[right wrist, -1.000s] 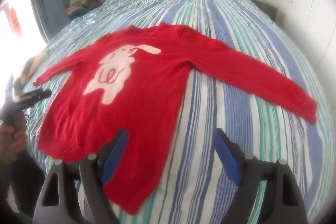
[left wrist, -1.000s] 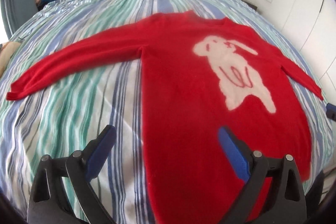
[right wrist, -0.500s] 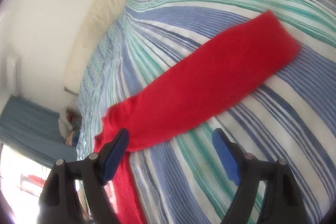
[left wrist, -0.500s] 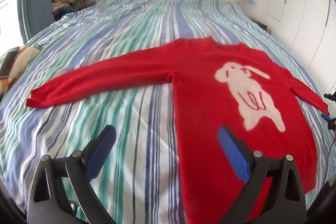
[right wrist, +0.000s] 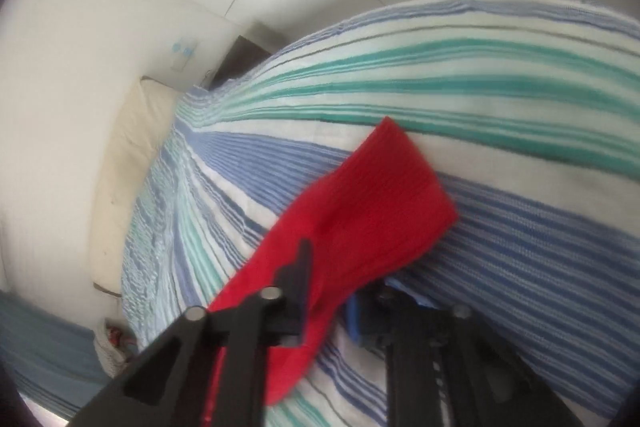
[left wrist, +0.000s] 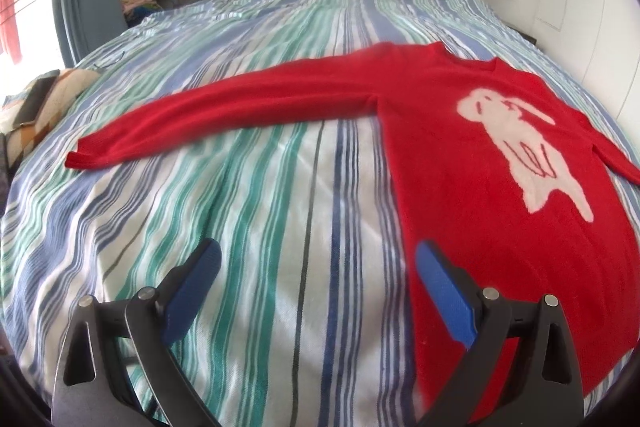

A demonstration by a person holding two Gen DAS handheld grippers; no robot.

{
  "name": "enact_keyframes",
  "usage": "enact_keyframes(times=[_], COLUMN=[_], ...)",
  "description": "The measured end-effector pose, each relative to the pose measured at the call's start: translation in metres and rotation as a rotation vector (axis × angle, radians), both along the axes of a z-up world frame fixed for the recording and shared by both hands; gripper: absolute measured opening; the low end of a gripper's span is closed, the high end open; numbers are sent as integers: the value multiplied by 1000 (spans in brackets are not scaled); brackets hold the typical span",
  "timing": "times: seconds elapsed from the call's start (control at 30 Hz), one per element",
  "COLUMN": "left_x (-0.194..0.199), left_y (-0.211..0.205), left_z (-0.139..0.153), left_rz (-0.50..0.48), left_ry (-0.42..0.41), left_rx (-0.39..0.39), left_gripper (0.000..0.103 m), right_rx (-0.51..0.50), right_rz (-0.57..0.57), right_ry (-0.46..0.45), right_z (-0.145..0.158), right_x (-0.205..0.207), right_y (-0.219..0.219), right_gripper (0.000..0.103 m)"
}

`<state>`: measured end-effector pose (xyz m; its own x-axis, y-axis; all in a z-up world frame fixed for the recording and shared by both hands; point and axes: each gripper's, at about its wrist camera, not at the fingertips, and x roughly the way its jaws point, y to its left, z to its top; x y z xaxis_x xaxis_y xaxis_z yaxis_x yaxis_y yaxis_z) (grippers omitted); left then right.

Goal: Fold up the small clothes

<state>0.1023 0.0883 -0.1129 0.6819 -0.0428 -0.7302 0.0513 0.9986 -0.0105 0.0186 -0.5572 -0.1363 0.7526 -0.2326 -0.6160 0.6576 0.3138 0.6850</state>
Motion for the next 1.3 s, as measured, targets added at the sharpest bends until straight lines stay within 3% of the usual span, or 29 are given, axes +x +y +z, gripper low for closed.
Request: enact_keyframes(times=[0.07, 0.17, 0.3, 0.4, 0.5, 0.53, 0.57, 0.6, 0.7, 0.8, 0.9, 1.0, 1.1, 1.2, 1.3], left_x=[0, 3, 5, 3, 3, 3, 3, 3, 3, 4, 5, 4, 3, 3, 3], left_y=[2, 1, 0, 2, 8, 9, 10, 11, 11, 9, 6, 5, 5, 4, 2], left_z=[-1, -3, -5, -6, -9, -10, -10, -10, -9, -9, -9, -9, -11, -12, -13], left_rz=[2, 3, 6, 13, 25, 29, 31, 32, 31, 32, 31, 33, 37, 40, 38], left_ry=[-1, 10, 20, 20, 38, 44, 47, 48, 47, 53, 56, 55, 55, 55, 53], left_rx=[-9, -19, -27, -34, -63, -70, -76, -81, -85, -81, -85, -81, -80, -70, -60], left_gripper=[98, 98, 98, 98, 98, 98, 98, 98, 98, 98, 98, 98, 98, 98, 98], right_rx=[-89, -277, -465, -518, -499, -453, -395, -339, -204, -189, -162, -145, -249, -363, -588], right_rz=[59, 286, 666, 903, 1075, 1151, 1223, 1269, 1337, 1293, 1216, 1138, 1141, 1225, 1264], right_ry=[-9, -74, -179, -210, -190, -171, -137, -115, -155, -160, -68, 98, 246, 296, 370], right_z=[30, 100, 180, 199, 182, 167, 151, 137, 110, 109, 102, 69, 44, 41, 47], right_x=[12, 50, 106, 145, 177, 186, 197, 205, 203, 203, 213, 217, 211, 215, 227], right_y=[10, 56, 167, 256, 329, 350, 366, 378, 377, 352, 311, 278, 277, 310, 360], right_gripper=[7, 7, 7, 7, 8, 28, 63, 76, 78, 78, 78, 78, 73, 67, 66])
